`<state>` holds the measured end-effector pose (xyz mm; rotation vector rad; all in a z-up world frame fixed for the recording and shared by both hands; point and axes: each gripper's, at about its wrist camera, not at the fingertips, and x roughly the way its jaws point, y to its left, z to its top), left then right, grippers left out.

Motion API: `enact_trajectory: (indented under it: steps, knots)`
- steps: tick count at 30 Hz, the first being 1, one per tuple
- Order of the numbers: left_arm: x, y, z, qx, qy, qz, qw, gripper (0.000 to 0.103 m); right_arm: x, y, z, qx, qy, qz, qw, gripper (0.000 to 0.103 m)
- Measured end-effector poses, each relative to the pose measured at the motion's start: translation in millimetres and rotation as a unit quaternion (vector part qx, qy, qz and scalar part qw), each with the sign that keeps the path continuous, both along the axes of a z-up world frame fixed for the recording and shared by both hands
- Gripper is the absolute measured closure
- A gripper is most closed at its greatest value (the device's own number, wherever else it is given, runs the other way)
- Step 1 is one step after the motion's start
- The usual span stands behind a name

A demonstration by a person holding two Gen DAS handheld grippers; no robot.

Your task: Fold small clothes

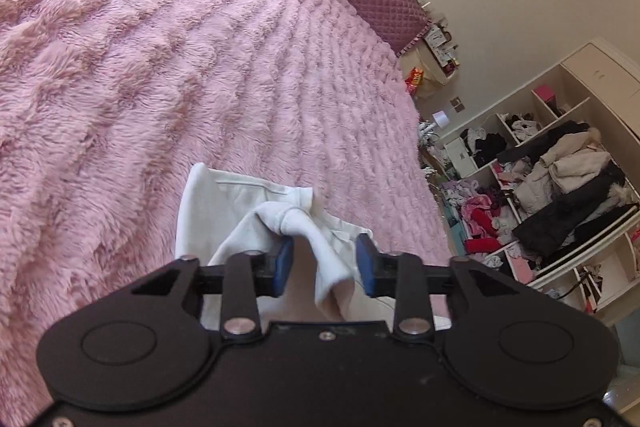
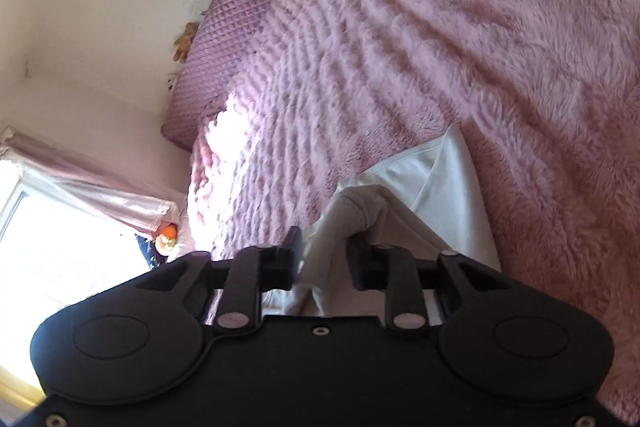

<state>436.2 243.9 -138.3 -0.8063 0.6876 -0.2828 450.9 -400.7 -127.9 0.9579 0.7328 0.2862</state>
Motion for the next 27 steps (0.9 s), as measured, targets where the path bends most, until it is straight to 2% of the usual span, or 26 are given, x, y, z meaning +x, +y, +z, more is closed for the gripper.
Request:
enact_trajectory:
  steps: [1,2,4,6,9,11,14,16,18,21,22,23,24,25,27]
  knots:
    - [6.7,1.2,-7.7,0.001,0.01,0.016,0.9998,0.06,9.1,0.3,-7.0,-0.014,0.016,-0.025,0.999,0.041]
    - [13.7,5.7,-14.7,-0.01,0.023,0.023,0.9994,0.06,13.4,-0.6,-13.1,-0.026,0.025,-0.048,0.998,0.042]
    - [-1.9,13.9,-30.9,-0.038,0.031,0.028,0.9984,0.06,2.8,-8.7,-25.8,-0.008,0.019,-0.048,0.999,0.043]
    - [-29.2,16.1,-45.1,-0.039,0.039,0.021,0.9983,0.06,-25.3,-13.8,-38.8,0.028,0.012,-0.015,0.999,0.043]
    - [-78.9,15.7,-67.1,-0.038,0.072,0.03,0.9963,0.06,-82.4,-13.2,-50.4,0.031,0.012,0.027,0.999,0.042]
    - [-110.0,15.2,-84.0,-0.06,0.092,0.043,0.993,0.06,-124.4,-10.3,-57.2,0.021,0.013,0.036,0.999,0.042]
    - [-136.9,9.2,-109.1,-0.092,0.116,0.06,0.9871,0.059,-159.1,-5.7,-76.6,0.034,0.043,0.027,0.998,0.042]
    - [-136.6,4.0,-123.7,-0.113,0.13,0.067,0.9828,0.059,-163.5,-1.6,-90.3,0.042,0.054,0.024,0.997,0.042]
    - [-125.3,-1.2,-135.2,-0.136,0.141,0.072,0.978,0.059,-158.7,2.4,-101.1,0.033,0.064,-0.005,0.997,0.042]
    - [-107.5,-5.6,-135.7,-0.142,0.124,0.099,0.977,0.059,-143.2,6.2,-108.1,0.026,0.052,-0.051,0.997,0.042]
    - [-103.7,-6.6,-135.0,-0.148,0.123,0.11,0.9751,0.064,-139.0,6.8,-109.5,0.038,0.05,-0.058,0.996,0.043]
    - [-100.2,-7.5,-133.4,-0.147,0.12,0.113,0.9753,0.068,-131.5,7.6,-110.1,0.045,0.05,-0.062,0.996,0.049]
    - [-97.9,-8.8,-127.9,-0.133,0.115,0.116,0.9774,0.093,-127.4,8.8,-108.8,0.037,0.065,-0.073,0.995,0.07]
    - [-96.3,-9.4,-124.6,-0.127,0.115,0.115,0.9784,0.092,-124.1,9.7,-106.5,0.025,0.078,-0.075,0.994,0.086]
    - [-100.7,-10.3,-109.4,-0.121,0.097,0.114,0.9813,0.092,-124.4,11.5,-95.8,0.003,0.075,-0.073,0.994,0.089]
